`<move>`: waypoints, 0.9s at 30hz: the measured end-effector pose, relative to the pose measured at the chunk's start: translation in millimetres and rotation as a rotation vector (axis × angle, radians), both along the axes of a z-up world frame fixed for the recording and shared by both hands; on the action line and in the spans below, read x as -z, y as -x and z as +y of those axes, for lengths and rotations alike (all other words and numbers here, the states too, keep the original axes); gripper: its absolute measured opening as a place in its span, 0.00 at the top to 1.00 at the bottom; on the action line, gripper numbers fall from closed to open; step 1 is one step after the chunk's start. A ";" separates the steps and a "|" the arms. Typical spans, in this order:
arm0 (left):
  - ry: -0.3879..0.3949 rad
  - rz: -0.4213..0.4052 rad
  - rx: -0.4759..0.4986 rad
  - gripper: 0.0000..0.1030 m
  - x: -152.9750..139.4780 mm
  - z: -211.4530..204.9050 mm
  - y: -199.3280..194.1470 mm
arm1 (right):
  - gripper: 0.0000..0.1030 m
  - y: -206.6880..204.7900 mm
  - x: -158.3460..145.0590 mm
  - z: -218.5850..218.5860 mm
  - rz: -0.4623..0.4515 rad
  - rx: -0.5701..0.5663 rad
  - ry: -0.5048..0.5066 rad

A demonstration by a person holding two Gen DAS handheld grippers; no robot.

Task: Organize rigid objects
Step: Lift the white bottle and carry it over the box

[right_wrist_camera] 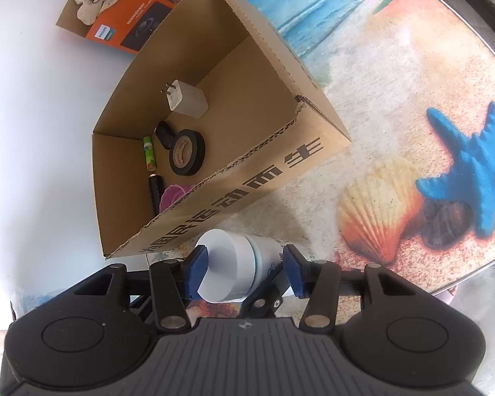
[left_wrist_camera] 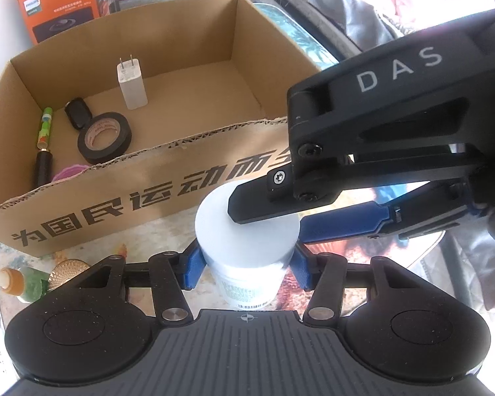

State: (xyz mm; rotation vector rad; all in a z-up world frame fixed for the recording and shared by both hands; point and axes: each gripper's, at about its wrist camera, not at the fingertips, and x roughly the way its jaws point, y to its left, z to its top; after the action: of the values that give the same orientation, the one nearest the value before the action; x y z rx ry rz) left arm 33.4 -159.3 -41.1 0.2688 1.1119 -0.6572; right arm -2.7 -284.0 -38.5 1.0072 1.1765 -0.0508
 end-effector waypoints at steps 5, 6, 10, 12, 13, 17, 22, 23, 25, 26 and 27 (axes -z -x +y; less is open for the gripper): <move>0.000 0.015 -0.033 0.49 0.1 -0.7 -1.0 | 0.48 -1.3 -0.6 0.6 -0.003 -0.003 0.006; 0.001 0.020 -0.037 0.49 -0.1 -0.6 -1.1 | 0.48 -1.1 -1.1 0.5 -0.003 -0.004 0.007; 0.007 0.023 -0.038 0.49 -4.0 0.1 0.1 | 0.48 1.8 -6.5 -1.2 -0.007 -0.004 0.004; 0.005 0.027 -0.035 0.49 -6.5 -0.4 0.8 | 0.48 3.8 -8.8 -2.0 -0.007 -0.001 0.000; 0.004 0.029 -0.034 0.49 -8.0 -0.7 1.0 | 0.48 4.9 -10.3 -2.2 -0.007 0.000 -0.001; 0.000 0.028 -0.027 0.49 -14.6 -2.3 4.6 | 0.48 9.3 -16.4 -2.4 -0.010 0.008 -0.004; -0.006 0.027 -0.014 0.49 -22.6 -4.6 7.6 | 0.48 15.2 -23.9 -3.1 -0.015 0.022 -0.005; -0.007 0.028 -0.012 0.49 -24.2 -5.3 8.0 | 0.48 16.2 -25.6 -3.2 -0.016 0.026 -0.006; -0.011 0.027 -0.008 0.49 -29.2 -6.3 8.9 | 0.48 18.6 -30.9 -3.3 -0.018 0.033 -0.007; -0.011 0.026 -0.005 0.49 -32.8 -6.2 9.5 | 0.48 19.8 -34.5 -3.0 -0.019 0.037 -0.007; -0.009 0.023 -0.002 0.49 -36.8 -6.3 9.7 | 0.48 21.0 -39.2 -2.5 -0.023 0.039 -0.004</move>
State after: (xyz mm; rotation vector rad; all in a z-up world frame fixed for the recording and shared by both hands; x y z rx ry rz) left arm 23.7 -165.6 -4.3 0.2690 1.1370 -0.6548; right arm -23.8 -286.5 0.7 1.0324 1.1363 -0.0675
